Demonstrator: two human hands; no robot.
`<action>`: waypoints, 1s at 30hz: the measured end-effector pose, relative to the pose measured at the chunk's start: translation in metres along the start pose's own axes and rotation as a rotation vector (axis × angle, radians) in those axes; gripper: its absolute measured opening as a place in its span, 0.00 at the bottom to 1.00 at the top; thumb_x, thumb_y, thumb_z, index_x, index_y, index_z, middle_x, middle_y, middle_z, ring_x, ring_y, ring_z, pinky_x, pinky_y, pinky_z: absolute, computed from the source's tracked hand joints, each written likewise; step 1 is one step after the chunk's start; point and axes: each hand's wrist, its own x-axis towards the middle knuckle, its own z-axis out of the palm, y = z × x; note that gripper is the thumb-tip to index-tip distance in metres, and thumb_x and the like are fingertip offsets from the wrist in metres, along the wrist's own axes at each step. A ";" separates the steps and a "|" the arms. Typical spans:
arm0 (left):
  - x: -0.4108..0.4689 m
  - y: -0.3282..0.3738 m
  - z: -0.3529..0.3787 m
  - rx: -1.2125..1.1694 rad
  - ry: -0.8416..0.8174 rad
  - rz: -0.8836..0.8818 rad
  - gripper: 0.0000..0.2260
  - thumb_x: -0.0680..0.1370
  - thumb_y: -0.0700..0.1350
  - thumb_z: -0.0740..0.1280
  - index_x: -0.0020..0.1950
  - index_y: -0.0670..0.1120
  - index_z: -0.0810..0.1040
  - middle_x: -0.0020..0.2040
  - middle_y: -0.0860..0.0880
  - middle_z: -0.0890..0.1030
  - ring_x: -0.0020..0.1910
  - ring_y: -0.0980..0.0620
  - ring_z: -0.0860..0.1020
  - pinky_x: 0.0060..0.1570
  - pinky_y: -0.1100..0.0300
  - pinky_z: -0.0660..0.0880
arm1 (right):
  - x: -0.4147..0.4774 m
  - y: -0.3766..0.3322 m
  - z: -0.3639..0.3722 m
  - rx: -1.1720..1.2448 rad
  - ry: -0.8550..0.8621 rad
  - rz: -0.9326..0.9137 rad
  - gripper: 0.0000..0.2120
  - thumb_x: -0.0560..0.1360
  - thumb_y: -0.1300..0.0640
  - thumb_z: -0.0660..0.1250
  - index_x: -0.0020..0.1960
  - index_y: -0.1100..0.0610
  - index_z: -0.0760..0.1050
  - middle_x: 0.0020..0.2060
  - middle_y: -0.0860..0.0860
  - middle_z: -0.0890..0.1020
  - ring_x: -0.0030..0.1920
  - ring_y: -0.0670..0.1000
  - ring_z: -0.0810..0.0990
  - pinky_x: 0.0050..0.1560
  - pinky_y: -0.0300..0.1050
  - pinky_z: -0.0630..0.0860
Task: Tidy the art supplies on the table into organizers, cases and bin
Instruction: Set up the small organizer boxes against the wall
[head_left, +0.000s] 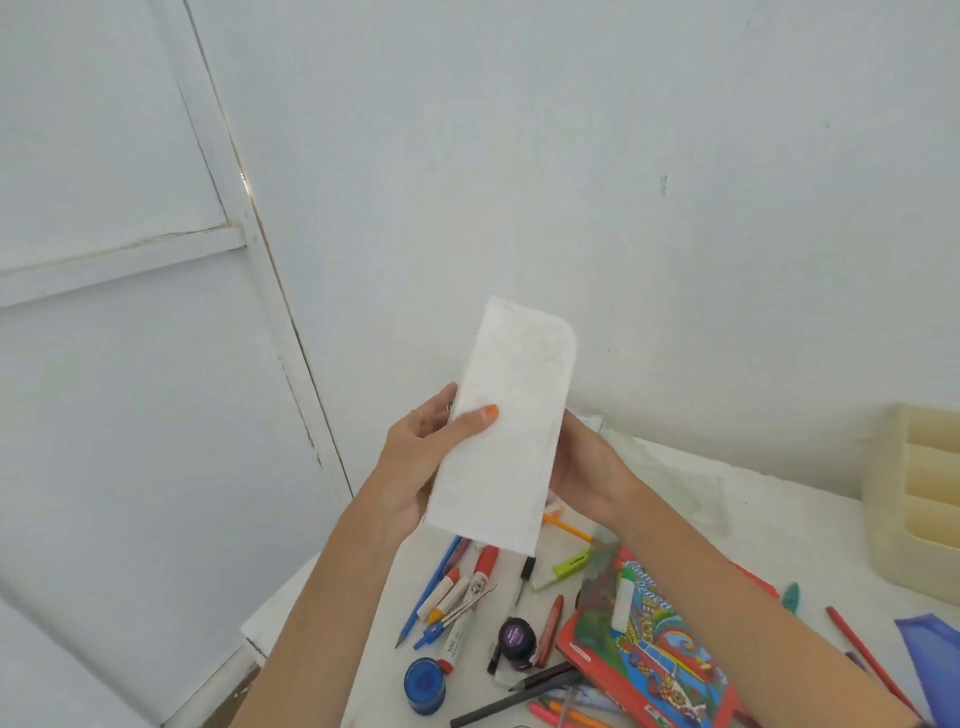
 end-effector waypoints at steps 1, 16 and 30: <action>0.001 -0.002 0.009 -0.028 -0.047 -0.009 0.21 0.71 0.45 0.72 0.64 0.49 0.76 0.54 0.46 0.83 0.50 0.47 0.82 0.42 0.56 0.80 | -0.004 -0.008 -0.007 -0.003 0.022 -0.020 0.20 0.77 0.50 0.63 0.62 0.63 0.74 0.59 0.62 0.79 0.58 0.64 0.77 0.56 0.59 0.77; 0.047 -0.038 0.147 0.313 -0.080 0.253 0.21 0.76 0.49 0.68 0.68 0.49 0.72 0.64 0.53 0.76 0.62 0.59 0.73 0.61 0.64 0.68 | -0.077 -0.082 -0.113 -0.429 0.806 -0.515 0.17 0.67 0.55 0.62 0.31 0.68 0.63 0.30 0.56 0.61 0.33 0.55 0.60 0.34 0.47 0.65; 0.063 -0.069 0.284 0.780 -0.218 0.549 0.19 0.82 0.42 0.54 0.31 0.46 0.58 0.27 0.50 0.63 0.26 0.54 0.63 0.26 0.63 0.60 | -0.138 -0.098 -0.201 -0.718 0.940 -0.543 0.06 0.78 0.56 0.62 0.45 0.56 0.76 0.37 0.49 0.81 0.39 0.46 0.78 0.41 0.39 0.74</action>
